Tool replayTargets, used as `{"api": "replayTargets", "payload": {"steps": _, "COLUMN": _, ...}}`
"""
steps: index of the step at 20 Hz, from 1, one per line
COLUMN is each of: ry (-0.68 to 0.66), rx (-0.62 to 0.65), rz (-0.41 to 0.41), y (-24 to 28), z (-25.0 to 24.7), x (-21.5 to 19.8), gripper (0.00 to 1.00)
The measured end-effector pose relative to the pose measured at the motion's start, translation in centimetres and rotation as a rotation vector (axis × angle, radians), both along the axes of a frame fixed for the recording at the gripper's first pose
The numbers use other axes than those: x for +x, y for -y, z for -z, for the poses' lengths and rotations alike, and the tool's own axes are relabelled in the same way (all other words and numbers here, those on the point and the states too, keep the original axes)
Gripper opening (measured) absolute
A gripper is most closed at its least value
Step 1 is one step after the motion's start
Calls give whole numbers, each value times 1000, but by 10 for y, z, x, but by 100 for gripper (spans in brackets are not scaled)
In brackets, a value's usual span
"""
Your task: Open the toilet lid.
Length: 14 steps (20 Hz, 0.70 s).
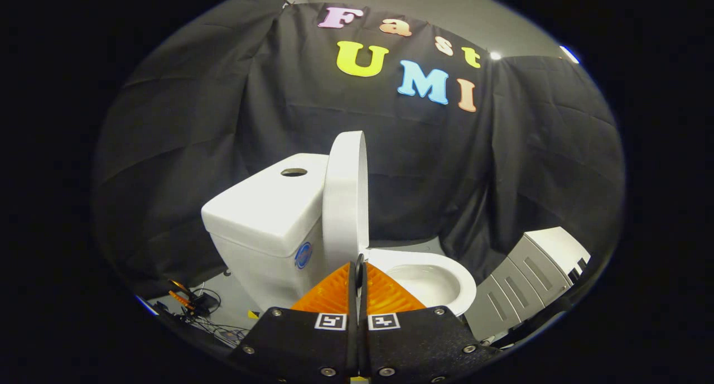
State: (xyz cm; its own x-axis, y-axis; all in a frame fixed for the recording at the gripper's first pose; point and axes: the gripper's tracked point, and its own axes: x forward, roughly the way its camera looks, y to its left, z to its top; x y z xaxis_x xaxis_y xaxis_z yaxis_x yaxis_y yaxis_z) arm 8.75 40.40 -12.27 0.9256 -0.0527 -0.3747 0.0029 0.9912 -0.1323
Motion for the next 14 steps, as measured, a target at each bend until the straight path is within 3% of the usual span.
{"api": "replayTargets", "payload": {"steps": 7, "ry": 15, "rx": -163, "rz": -42, "y": -16, "z": 1, "x": 0, "gripper": 0}}
{"api": "replayTargets", "payload": {"steps": 14, "ry": 1, "rx": -149, "rz": -51, "y": -10, "z": 1, "x": 0, "gripper": 1}}
